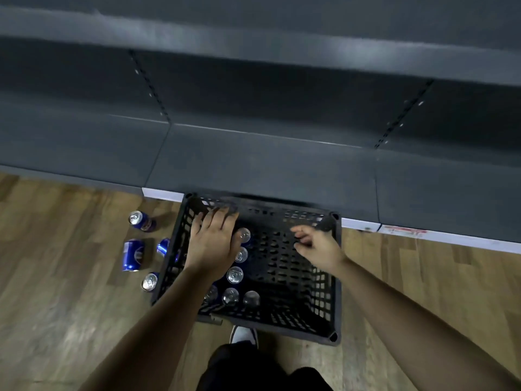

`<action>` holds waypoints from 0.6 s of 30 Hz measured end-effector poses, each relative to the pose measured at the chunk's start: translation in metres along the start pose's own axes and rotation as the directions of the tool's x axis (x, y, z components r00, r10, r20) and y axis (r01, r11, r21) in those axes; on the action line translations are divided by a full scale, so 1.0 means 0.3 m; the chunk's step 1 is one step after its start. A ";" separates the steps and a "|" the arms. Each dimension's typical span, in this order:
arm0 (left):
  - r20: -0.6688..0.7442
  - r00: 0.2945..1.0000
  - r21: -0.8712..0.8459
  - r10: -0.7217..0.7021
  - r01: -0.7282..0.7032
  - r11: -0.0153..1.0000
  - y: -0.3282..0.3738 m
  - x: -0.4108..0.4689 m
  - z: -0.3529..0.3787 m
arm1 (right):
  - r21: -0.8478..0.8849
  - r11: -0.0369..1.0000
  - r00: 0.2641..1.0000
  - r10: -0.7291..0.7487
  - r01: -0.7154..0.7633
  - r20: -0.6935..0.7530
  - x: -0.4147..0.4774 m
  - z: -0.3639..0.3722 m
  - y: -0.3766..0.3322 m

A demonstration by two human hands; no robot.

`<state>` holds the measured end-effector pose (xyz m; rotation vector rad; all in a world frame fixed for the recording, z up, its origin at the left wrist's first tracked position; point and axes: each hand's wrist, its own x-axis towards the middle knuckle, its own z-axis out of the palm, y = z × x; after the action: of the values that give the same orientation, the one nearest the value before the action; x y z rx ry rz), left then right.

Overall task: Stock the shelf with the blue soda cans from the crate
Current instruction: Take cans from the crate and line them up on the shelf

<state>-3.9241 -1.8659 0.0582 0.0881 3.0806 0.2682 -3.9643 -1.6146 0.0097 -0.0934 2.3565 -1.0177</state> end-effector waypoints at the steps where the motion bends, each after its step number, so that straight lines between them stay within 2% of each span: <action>1: 0.003 1.000 0.005 -0.005 0.005 1.000 -0.024 -0.005 0.081 | -0.013 1.000 1.000 -0.005 0.005 0.024 0.037 0.055 0.052; 10: -0.012 0.999 0.032 -0.052 0.052 0.998 -0.143 -0.060 0.528 | -0.201 0.975 0.966 -0.039 0.092 0.254 0.217 0.401 0.348; 18: -0.002 0.998 0.047 -0.059 0.059 0.997 -0.210 -0.103 0.730 | -0.330 0.908 0.917 -0.123 0.258 0.380 0.292 0.602 0.464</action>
<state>-3.8850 -1.8922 -0.1669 -0.0018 3.0840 0.1934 -3.9219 -1.6574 -0.2268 -0.6176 2.2006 -0.5595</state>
